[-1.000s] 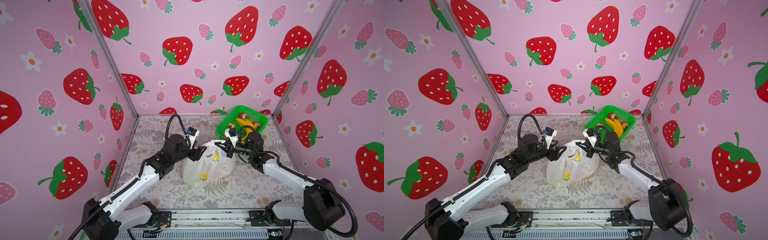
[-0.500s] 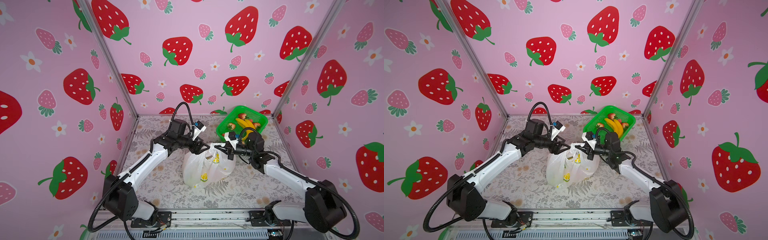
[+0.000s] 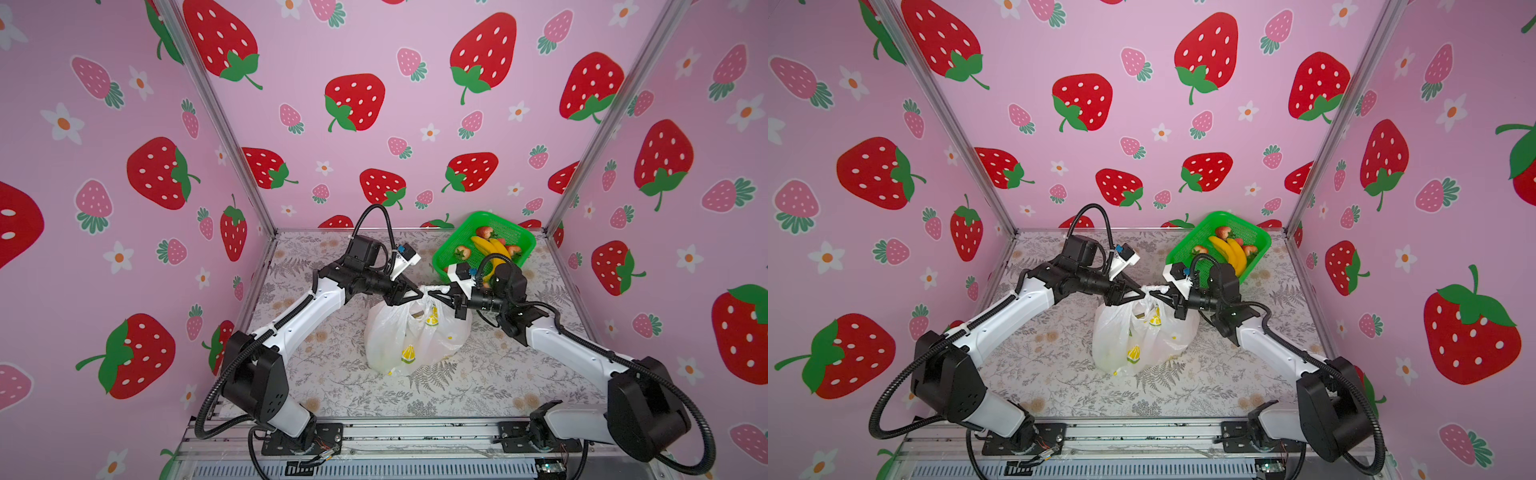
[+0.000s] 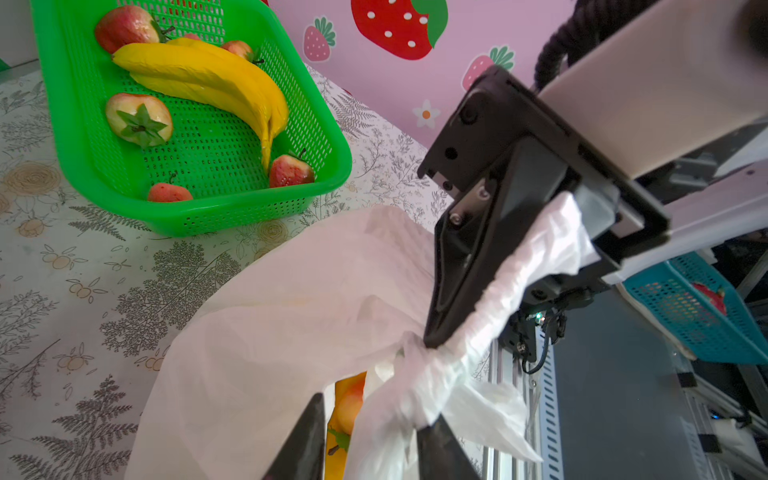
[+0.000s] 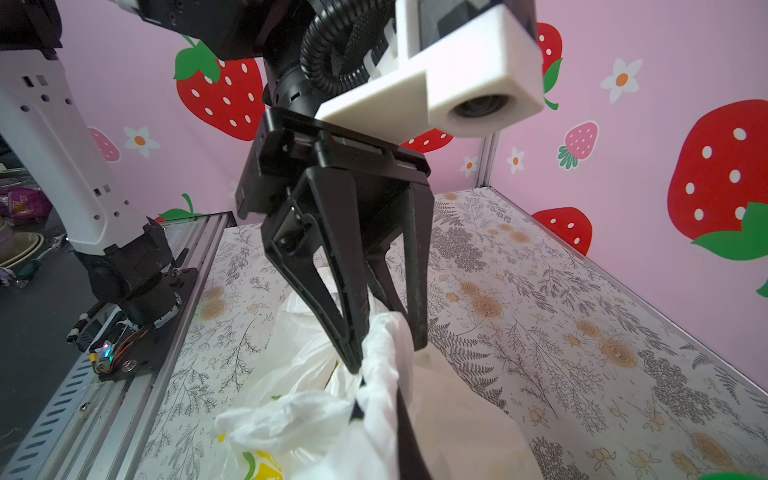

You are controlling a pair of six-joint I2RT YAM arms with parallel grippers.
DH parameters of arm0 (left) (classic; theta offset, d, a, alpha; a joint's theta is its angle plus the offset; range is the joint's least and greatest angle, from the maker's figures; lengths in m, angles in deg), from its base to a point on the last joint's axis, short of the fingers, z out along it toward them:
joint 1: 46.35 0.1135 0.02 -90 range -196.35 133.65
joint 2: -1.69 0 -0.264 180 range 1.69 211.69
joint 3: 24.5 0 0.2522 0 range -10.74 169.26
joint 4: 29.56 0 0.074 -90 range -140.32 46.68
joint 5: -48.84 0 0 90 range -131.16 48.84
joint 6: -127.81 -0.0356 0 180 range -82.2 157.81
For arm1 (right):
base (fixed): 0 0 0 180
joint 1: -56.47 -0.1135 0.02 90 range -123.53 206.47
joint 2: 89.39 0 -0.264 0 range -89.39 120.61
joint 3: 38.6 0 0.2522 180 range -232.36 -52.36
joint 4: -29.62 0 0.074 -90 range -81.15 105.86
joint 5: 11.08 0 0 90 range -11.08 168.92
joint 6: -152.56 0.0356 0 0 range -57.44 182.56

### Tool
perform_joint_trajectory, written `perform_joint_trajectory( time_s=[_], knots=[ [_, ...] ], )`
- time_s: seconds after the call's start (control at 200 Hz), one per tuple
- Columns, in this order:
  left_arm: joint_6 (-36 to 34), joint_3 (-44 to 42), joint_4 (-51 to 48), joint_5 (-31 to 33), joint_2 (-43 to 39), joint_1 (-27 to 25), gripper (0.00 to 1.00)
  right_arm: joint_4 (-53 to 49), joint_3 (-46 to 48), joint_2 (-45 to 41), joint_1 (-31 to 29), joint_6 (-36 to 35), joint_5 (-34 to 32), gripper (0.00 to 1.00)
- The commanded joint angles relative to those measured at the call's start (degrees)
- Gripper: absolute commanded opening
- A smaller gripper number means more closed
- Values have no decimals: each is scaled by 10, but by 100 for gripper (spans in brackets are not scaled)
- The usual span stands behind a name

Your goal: Place the fake fruits into the plastic bag and tie a complex knot

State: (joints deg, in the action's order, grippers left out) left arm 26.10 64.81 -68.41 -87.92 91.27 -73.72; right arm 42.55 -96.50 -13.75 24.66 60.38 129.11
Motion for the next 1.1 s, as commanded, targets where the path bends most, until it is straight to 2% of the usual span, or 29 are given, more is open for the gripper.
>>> perform_joint_trajectory(
  time_s=[0.0,0.1,0.14,0.18,0.23,0.34,0.44,0.59,0.635,0.675,0.916,1.096],
  knots=[
    [-10,29,-10,-17,1,-1,25,-1,-18,2,0,-5,11,0],
    [-5,26,-3,-9,-4,-1,9,-2,-18,-1,1,-4,2,0],
    [-4,24,-1,-2,-6,-1,7,-4,-18,-2,0,-5,-2,0],
    [-8,22,1,3,-9,-1,0,-9,-19,-6,0,-7,-8,3],
    [-16,19,0,11,-15,-2,0,-20,-20,-9,0,-15,-16,8],
    [-47,7,3,22,-29,-2,0,-58,-22,-20,1,-46,-34,26],
    [-73,-7,15,21,-42,-2,0,-96,-24,-27,1,-80,-40,39],
    [-109,-10,12,10,-48,-4,0,-151,-43,-14,2,-118,-19,51],
    [-118,-11,10,8,-47,-7,0,-158,-50,-6,1,-120,-12,51],
    [-125,-11,7,8,-47,-9,0,-160,-56,2,1,-121,-5,57],
    [-145,-13,-4,26,-47,-16,0,-167,-71,22,0,-131,23,69],
    [-165,-12,-17,48,-47,-22,0,-218,-98,35,0,-159,47,78]
  ],
)
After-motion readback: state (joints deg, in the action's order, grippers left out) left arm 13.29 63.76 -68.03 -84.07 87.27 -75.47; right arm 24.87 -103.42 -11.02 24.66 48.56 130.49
